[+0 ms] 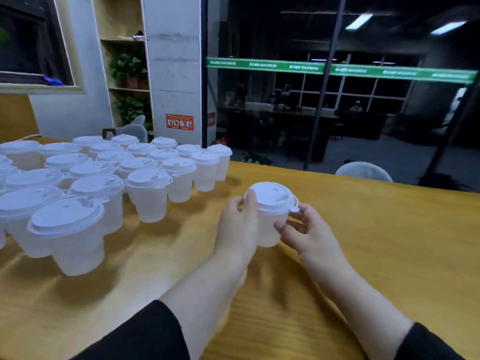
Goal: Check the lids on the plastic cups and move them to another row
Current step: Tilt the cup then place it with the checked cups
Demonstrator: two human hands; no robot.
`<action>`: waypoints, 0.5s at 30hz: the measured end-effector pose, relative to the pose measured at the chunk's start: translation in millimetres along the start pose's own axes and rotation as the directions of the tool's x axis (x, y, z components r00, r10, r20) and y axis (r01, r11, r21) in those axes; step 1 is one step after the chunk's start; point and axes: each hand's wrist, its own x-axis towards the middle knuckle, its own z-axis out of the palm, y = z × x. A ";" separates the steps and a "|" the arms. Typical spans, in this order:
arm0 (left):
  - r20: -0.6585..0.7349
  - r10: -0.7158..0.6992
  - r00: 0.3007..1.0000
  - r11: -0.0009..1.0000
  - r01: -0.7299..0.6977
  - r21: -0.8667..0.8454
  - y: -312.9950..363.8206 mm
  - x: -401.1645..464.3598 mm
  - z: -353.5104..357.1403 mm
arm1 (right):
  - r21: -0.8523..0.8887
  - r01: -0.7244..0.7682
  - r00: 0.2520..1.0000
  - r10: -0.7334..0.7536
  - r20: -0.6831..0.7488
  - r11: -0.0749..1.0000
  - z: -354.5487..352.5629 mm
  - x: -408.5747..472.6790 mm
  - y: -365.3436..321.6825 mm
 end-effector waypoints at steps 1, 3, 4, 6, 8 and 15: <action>0.041 -0.014 0.999 1.000 0.013 0.018 -2.9 3.3 12.7 | -0.017 0.000 1.000 0.000 -0.018 1.000 -15.2 -0.2 4.1; 0.105 -0.040 0.994 0.999 0.036 0.040 -8.5 10.7 32.9 | -0.052 0.001 0.999 -0.003 -0.042 0.999 -40.8 0.8 12.6; 0.120 -0.043 0.992 0.998 0.038 0.049 -12.1 15.1 40.3 | -0.071 0.001 0.999 -0.004 -0.041 0.997 -50.4 1.7 16.9; 0.132 -0.018 0.991 0.998 0.011 0.059 -16.0 22.1 50.0 | -0.116 0.003 1.000 -0.005 -0.023 0.993 -64.9 5.6 25.0; 0.148 0.027 0.989 0.999 -0.033 0.040 -18.1 27.4 53.6 | -0.158 0.010 1.000 -0.007 0.015 0.987 -73.2 9.5 27.3; 0.217 0.222 0.951 0.974 -0.224 -0.014 -27.5 40.1 54.5 | -0.419 0.140 0.989 -0.147 0.014 0.897 -96.7 18.6 24.5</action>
